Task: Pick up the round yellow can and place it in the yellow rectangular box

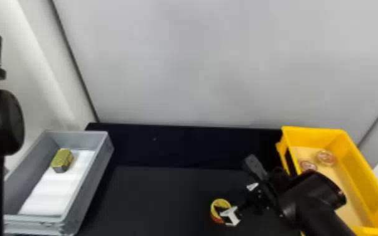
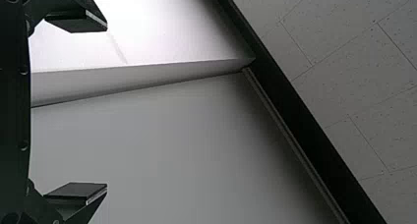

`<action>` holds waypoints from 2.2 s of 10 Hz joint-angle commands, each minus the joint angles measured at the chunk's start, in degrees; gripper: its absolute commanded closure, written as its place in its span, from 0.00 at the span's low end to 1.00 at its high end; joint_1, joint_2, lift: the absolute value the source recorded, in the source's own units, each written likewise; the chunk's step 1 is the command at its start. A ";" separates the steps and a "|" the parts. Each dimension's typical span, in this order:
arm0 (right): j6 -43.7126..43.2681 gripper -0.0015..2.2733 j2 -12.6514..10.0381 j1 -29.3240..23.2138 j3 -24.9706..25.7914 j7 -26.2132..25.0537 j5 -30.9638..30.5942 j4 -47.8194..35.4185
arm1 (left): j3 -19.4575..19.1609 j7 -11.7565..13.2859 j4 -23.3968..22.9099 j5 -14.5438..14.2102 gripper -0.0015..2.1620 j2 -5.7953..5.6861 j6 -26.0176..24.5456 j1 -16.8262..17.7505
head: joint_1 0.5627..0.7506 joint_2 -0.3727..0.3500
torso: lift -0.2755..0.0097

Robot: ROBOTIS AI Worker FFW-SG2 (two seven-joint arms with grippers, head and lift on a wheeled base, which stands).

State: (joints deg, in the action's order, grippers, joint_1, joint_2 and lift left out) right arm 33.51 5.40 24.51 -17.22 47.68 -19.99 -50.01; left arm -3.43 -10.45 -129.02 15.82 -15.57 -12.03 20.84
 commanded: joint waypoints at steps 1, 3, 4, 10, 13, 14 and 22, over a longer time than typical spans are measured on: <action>0.52 0.05 -0.13 -1.13 -0.01 0.51 -0.24 -0.62 | 0.01 -0.02 -0.09 0.00 0.06 0.00 -0.02 -0.01 | 0.53 0.59 | 0.93; 0.70 0.05 -0.13 -1.74 0.34 0.77 -0.50 -0.97 | 0.01 -0.02 -0.18 0.00 0.06 0.00 -0.02 -0.01 | 0.53 0.59 | 0.93; 0.70 0.05 -0.22 -1.83 0.51 0.77 -0.59 -1.15 | 0.01 -0.02 -0.18 0.00 0.06 0.09 -0.02 -0.10 | 0.53 0.59 | 0.93; 2.63 0.05 1.28 -3.06 -0.19 1.83 -1.73 -9.94 | 0.01 -0.02 -0.26 0.00 0.06 0.00 -0.29 -0.10 | 0.53 0.59 | 0.93; 4.30 0.05 2.24 -3.59 -1.51 1.83 -0.76 -17.14 | -0.17 -0.11 -0.44 0.00 0.06 -0.26 -0.37 -0.45 | 0.53 0.59 | 0.93; 4.39 0.05 2.33 -3.59 -2.04 1.83 -0.24 -17.41 | -0.26 -0.19 -0.44 0.00 0.06 -0.26 -0.37 -0.54 | 0.53 0.59 | 0.93; 3.16 0.05 1.63 -2.62 -3.36 0.95 1.26 -14.59 | 0.36 -0.28 -0.44 0.00 0.06 -0.26 -0.46 -0.28 | 0.53 0.59 | 0.93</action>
State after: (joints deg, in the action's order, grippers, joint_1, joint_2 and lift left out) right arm 36.61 7.09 22.02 -19.97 48.48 -18.95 -64.47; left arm -3.05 -10.73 -129.46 15.82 -15.83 -12.46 20.58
